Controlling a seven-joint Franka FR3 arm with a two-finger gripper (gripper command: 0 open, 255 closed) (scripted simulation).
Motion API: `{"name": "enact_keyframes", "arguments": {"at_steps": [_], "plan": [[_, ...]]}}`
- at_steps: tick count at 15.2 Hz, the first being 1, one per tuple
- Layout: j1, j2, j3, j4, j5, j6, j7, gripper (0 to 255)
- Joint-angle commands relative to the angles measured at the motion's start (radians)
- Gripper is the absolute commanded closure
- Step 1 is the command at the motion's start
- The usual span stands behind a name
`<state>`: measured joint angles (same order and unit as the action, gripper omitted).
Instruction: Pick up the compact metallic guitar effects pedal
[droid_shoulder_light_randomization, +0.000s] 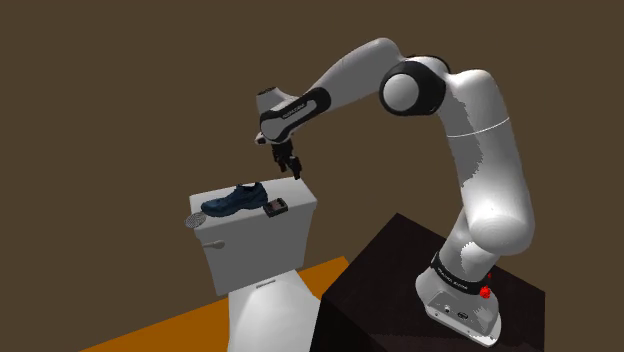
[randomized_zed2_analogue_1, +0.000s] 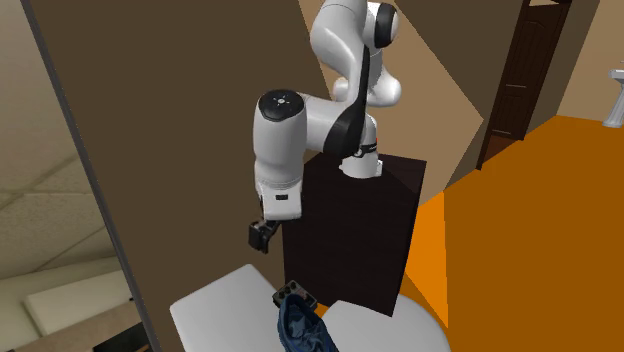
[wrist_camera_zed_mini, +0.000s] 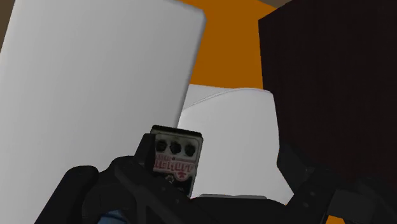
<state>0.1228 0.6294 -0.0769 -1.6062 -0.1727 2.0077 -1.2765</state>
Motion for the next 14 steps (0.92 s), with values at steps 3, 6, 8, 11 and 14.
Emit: {"name": "enact_keyframes", "arguments": {"at_steps": [3, 6, 8, 11, 14], "plan": [[0.013, 0.143, 0.020, 0.118, -0.037, -0.004, -0.085, 0], [0.028, 0.255, 0.034, 0.221, -0.065, -0.016, -0.145, 0], [0.034, 0.299, 0.037, 0.257, -0.074, -0.013, -0.162, 0], [0.033, 0.330, 0.037, 0.268, -0.075, 0.005, -0.157, 0], [0.033, 0.362, 0.036, 0.283, -0.075, 0.022, -0.153, 0]]}}
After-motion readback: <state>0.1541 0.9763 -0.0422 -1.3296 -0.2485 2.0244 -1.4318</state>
